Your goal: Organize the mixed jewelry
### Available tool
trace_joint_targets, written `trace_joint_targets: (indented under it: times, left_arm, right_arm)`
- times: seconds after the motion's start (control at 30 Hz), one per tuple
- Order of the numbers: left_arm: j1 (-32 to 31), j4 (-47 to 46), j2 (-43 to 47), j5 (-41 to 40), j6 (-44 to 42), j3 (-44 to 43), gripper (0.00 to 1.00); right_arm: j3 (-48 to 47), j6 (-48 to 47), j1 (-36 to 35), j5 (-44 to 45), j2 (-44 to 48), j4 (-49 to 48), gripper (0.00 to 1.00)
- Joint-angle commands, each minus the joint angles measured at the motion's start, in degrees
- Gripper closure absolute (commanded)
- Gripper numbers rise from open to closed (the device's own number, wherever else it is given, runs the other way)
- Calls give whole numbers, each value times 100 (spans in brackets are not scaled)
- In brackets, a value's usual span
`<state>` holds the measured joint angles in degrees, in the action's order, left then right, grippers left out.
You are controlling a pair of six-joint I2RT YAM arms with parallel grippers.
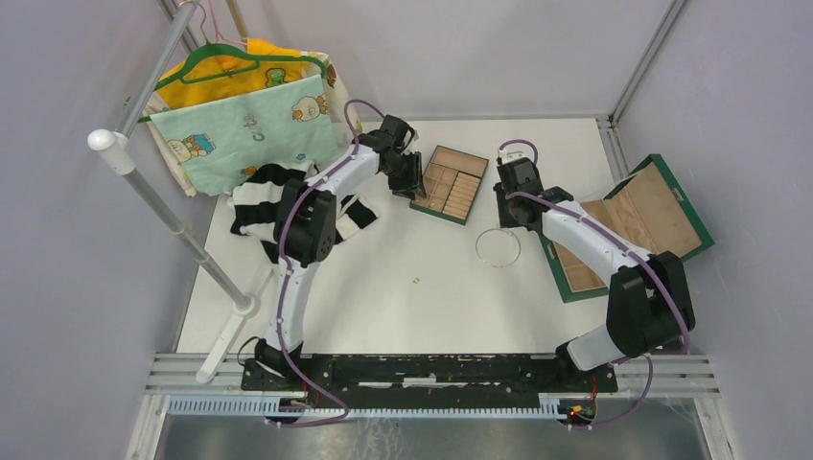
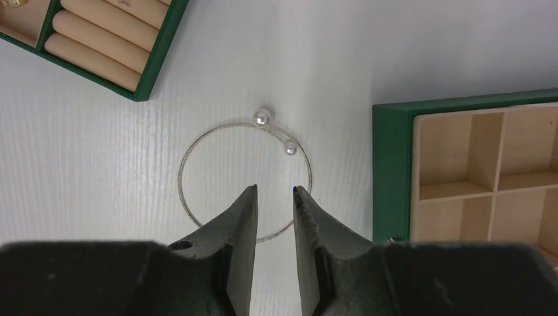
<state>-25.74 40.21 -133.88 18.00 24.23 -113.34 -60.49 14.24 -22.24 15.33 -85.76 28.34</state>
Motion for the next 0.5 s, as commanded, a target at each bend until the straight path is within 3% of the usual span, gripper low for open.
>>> trace_joint_targets:
  times: [0.0,0.27,0.47]
  left_arm:
    - [-5,143,703,-79,-146,-187,57]
    - [-98,145,1979,-448,-602,1124,57]
    - [-599,123,2870,-564,-903,2596,54]
  right_arm:
    - [-236,8,2,106,58,129,68]
    - [95,156,7,69,271,-101,67]
    - [521,241,-28,-236,492,-516,65]
